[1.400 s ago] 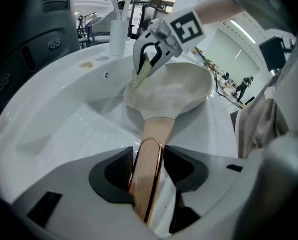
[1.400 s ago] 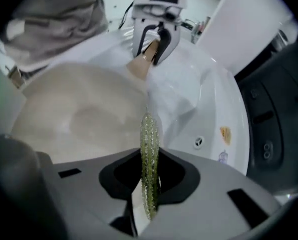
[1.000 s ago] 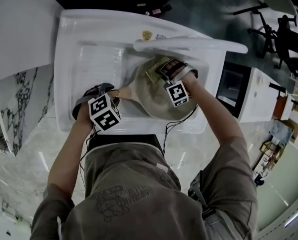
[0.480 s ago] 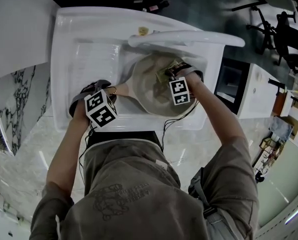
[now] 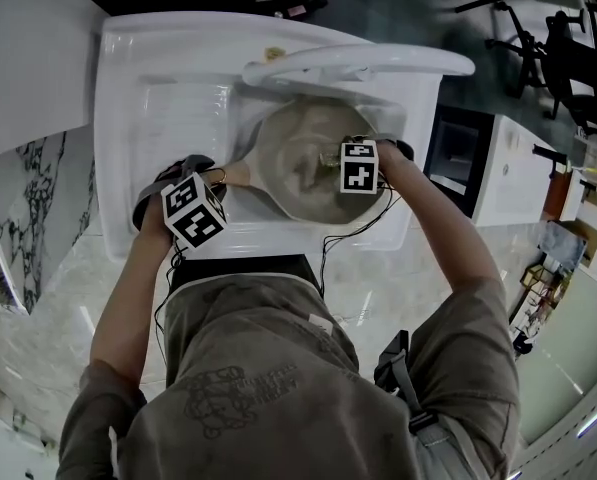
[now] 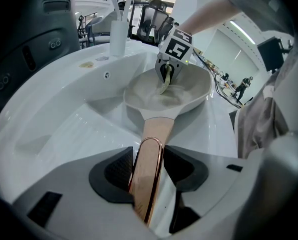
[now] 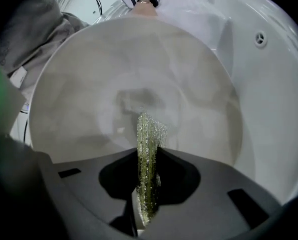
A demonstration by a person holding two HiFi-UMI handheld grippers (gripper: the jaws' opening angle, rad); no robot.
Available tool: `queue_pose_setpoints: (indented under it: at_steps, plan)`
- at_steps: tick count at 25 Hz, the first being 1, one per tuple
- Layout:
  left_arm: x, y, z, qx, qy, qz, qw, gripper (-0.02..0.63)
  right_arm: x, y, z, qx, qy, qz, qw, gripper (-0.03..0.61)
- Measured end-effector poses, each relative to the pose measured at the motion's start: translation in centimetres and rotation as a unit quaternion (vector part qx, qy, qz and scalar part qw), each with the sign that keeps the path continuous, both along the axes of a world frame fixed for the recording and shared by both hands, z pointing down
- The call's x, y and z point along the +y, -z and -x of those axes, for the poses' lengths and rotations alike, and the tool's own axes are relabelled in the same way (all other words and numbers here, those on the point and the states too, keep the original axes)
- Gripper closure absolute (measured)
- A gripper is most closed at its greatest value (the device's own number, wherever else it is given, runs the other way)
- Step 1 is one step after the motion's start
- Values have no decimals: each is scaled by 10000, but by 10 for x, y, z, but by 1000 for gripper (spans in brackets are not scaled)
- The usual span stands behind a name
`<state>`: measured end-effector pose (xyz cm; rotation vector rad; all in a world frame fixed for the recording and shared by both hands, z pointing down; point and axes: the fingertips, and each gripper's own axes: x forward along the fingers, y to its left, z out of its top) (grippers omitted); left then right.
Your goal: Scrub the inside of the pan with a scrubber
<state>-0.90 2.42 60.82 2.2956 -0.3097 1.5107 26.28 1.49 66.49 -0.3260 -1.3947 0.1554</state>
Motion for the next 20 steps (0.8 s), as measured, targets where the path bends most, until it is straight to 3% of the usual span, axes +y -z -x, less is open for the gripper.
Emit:
queue_pose_setpoints:
  at_steps: [3,5,7,9,14,20]
  plan:
    - [1,0,0,-21,-4,14,10000,414,12,11,-1,173,-249,361,9989,508]
    - [1,-1,0,-49,-14,43,10000,414,20,18,4,256,-894,694,9933,508]
    - [1,-1,0,-72,-31,64,9999,414,35,28,15,232,-1819,1267,9749,508]
    - [1,-1,0,-62,-48,70,9999,414,50,40,25,176,-2445,1833,9520,508]
    - [2,0,0,23,-38,51,10000,414,73,54,51,-190,-3120,2478,9170,508]
    - [2,-1,2,-37,-87,7,10000,414,78,73,96,-934,-3964,3017,8620,508]
